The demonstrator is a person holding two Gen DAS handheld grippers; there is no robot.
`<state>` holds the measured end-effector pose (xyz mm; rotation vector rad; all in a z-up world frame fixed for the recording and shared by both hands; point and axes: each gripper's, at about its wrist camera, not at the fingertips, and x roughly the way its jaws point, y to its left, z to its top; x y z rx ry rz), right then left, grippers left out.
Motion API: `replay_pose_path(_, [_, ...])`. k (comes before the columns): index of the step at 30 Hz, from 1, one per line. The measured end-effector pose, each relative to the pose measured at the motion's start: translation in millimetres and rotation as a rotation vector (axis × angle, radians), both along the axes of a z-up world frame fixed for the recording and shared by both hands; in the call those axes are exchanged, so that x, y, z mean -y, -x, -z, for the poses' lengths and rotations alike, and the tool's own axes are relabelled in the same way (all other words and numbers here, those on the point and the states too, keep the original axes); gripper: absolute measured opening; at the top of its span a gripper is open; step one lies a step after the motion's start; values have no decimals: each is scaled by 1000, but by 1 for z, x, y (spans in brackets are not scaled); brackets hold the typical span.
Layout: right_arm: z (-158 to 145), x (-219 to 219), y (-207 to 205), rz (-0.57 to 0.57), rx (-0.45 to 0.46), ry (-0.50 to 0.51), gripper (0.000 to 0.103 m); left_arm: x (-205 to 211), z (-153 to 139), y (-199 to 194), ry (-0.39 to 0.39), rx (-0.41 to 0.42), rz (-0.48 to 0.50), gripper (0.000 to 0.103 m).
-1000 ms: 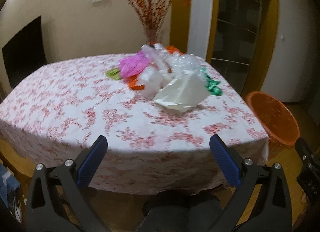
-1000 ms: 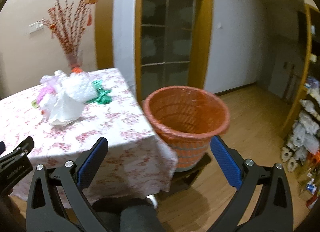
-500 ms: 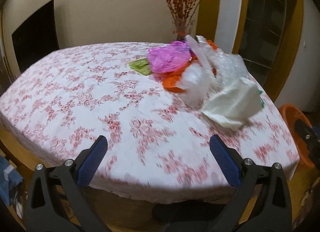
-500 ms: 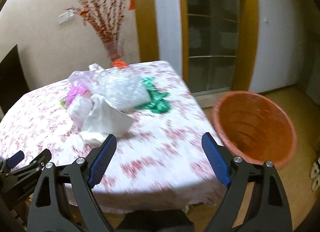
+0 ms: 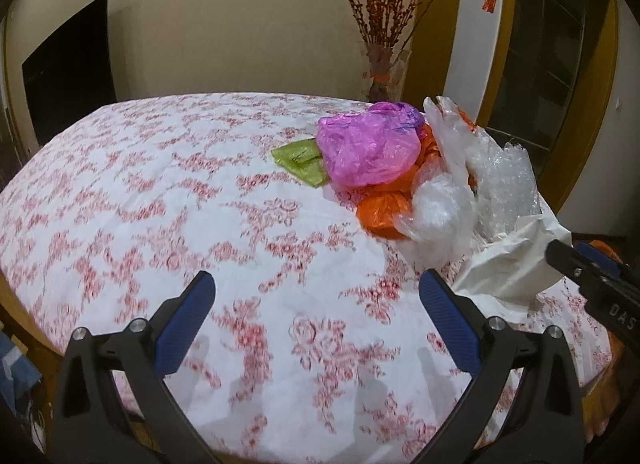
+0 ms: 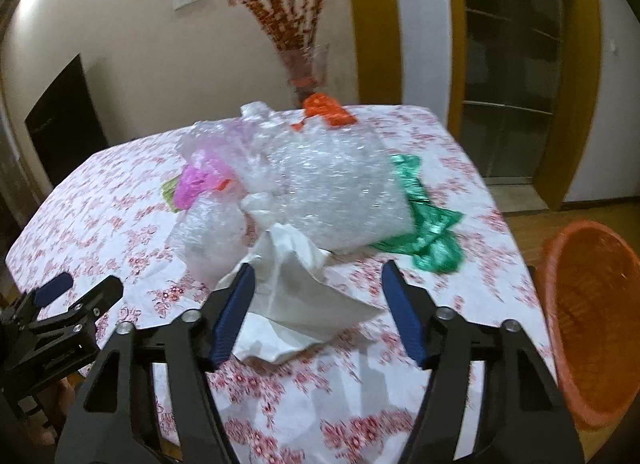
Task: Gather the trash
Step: 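Grasp the clear bubble-wrap bag with the left gripper while the right grasps white tissue, then carry both items over the orange basket and open both grippers to drop them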
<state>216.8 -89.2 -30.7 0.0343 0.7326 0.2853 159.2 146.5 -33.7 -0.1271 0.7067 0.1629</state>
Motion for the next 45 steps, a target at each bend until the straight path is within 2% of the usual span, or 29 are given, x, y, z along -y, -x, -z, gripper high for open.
replay_pose_path(1, [2, -1, -2, -6, -11, 2, 50, 1, -1, -3, 2, 3, 10, 99])
replay_pose_path(2, [4, -1, -5, -12, -26, 2, 40, 1, -2, -6, 9, 5, 23, 99])
replay_pose_path(4, [6, 3, -5, -23, -32, -19, 33, 3, -3, -11, 20, 10, 42, 99])
replay_pose_path(6, [5, 7, -2, -32, -30, -31, 14, 7, -5, -18, 29, 17, 60, 99])
replay_pose_path(8, [4, 10, 2, -42, -31, -47, 10, 13, -6, -24, 37, 18, 80, 99])
replay_pose_path(12, [2, 12, 8, -52, -13, -30, 8, 29, -9, -39, 49, 13, 130, 95])
replay_pose_path(16, [-4, 25, 16, -33, 8, -56, 7, 40, -6, -57, 83, -16, 162, 89])
replay_pose_path(20, [-12, 43, 24, 1, 27, -93, 7, 46, 0, -72, 99, -52, 177, 77])
replay_pose_path(24, [-15, 56, 28, 30, 30, -104, 7, 51, 8, -83, 99, -84, 184, 69])
replay_pose_path(25, [-14, 59, 28, 40, 25, -106, 7, 53, 11, -88, 102, -93, 187, 66])
replay_pose_path(27, [-13, 64, 28, 57, 16, -108, 7, 55, 15, -93, 111, -113, 193, 39])
replay_pose_path(29, [-10, 69, 27, 75, 5, -111, 7, 54, 16, -94, 136, -124, 200, 28])
replay_pose_path(30, [-10, 71, 29, 80, 4, -112, 7, 53, 15, -92, 143, -118, 202, 25])
replay_pose_path(36, [-16, 83, 35, 111, 25, -125, 7, 38, -6, -71, 115, -47, 188, 23])
replay_pose_path(41, [-27, 91, 42, 134, 70, -116, 7, 24, -32, -50, 117, 12, 163, 23])
replay_pose_path(45, [-39, 103, 49, 171, 118, -99, 7, 28, -57, -33, 112, 72, 162, 23])
